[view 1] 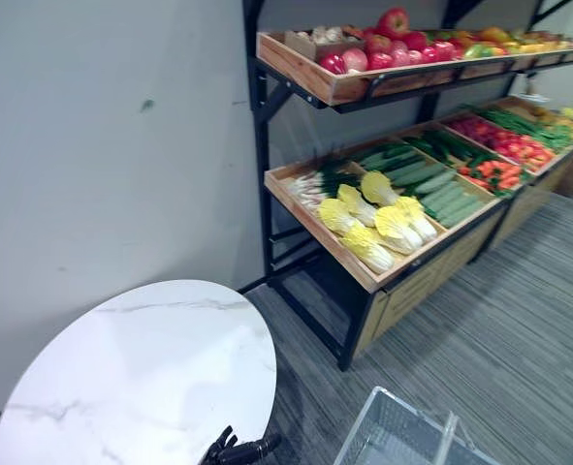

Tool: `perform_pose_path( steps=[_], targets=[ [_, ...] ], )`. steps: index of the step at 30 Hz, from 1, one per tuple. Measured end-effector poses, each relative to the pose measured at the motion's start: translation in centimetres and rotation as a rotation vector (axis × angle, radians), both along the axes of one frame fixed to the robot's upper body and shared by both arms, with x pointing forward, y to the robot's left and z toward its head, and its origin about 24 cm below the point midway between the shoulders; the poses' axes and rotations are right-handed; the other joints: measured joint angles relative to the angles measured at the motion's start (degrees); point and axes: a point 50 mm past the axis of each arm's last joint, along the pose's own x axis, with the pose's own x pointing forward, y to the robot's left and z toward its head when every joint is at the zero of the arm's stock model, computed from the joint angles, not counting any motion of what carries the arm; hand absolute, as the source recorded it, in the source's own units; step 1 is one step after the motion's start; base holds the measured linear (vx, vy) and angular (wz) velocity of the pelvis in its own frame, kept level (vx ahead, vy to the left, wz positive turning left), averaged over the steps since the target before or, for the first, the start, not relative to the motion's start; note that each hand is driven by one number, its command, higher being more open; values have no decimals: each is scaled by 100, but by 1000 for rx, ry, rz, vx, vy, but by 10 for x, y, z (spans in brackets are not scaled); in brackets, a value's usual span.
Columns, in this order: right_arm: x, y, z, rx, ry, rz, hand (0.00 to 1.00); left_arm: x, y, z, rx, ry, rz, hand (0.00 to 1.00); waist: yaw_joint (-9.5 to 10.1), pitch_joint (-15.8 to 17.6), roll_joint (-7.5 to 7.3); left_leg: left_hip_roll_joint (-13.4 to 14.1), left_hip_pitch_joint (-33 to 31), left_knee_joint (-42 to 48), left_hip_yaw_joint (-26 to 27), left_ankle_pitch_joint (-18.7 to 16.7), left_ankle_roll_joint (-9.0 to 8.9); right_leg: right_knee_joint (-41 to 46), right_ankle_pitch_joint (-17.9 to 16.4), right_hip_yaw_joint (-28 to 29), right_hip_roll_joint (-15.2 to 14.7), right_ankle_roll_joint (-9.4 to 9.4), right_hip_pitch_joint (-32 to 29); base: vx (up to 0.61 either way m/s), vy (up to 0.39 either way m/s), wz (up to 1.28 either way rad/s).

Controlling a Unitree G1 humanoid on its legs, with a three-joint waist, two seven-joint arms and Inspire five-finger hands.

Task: Pick vegetable in the basket

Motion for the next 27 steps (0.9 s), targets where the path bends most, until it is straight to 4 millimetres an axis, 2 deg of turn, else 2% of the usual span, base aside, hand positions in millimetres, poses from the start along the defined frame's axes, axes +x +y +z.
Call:
perform_pose_path(
  steps=[2, 6, 10, 17, 20, 23, 24, 25, 26, 27],
  targets=[
    [2, 9, -1, 11, 5, 45, 0, 1, 4, 0, 8, 2, -1, 100, 87, -37, -93, -80, 232, -223, 272, 2, 18, -161, 33, -394, -225, 50, 33, 159, 128, -54],
    [0, 3, -1, -10, 12, 67, 0, -3, -3, -3, -15, 41, -36, 100, 75, -95, 59, -205, 440, -601, 316, 88, 103, -446, 135, -678, -373, 192, 134, 155, 60, -7],
    [-6, -5, 0, -41, 34, 96, 0, -11, -6, -7, -38, 75, -19, 100, 85, -192, 224, -175, 783, -1020, 312, 177, 49, -520, 149, -894, -319, 189, 286, 114, -35, -2],
    [-6, -4, -1, -34, 34, 92, 0, -10, -8, -7, -38, 72, -59, 100, 88, -196, 238, -5, 950, -1240, 329, 259, -33, -621, 242, -1110, -188, 60, 343, 4, -46, -3],
    [-6, -2, -1, -23, 30, 72, 0, -10, -8, -6, -32, 71, -88, 100, 91, -181, 221, 79, 1078, -1278, 587, 265, -46, -648, 350, -1091, -67, 38, 334, -74, -34, -47],
    [-1, -1, 0, -17, 8, 56, 0, -6, -8, -6, -36, 61, -69, 100, 109, -132, 256, 227, 1144, -1198, 1126, 259, -53, -633, 704, -1404, 128, 41, 125, -115, -51, -96],
    [4, 2, 2, -12, -18, 57, 0, -5, -6, -5, -42, 55, -29, 100, 154, -78, 255, 327, 1109, -1061, 1468, 257, -22, -828, 1061, -1598, 225, -18, 63, -119, -58, -126],
    [6, 4, 2, -8, -26, 59, 0, -8, -4, -6, -47, 59, -1, 100, 216, -73, 300, 442, 1072, -1009, 1641, 256, 36, -975, 1165, -1706, 215, -55, 81, -143, -131, -166],
    [13, 4, 4, -19, -52, 57, 0, -7, 1, -5, -53, 43, 59, 100, 259, 8, 254, 510, 1100, -988, 1953, 253, 35, -282, 695, -2363, 148, -409, -197, -96, -138, -137],
    [15, -2, 6, -39, -75, 31, 0, -8, 3, -4, -56, 38, 90, 100, 235, 22, 208, 508, 1153, -906, 2201, 252, -5, 1096, 16, -3190, -203, -468, -525, -57, -114, -114]
  ],
)
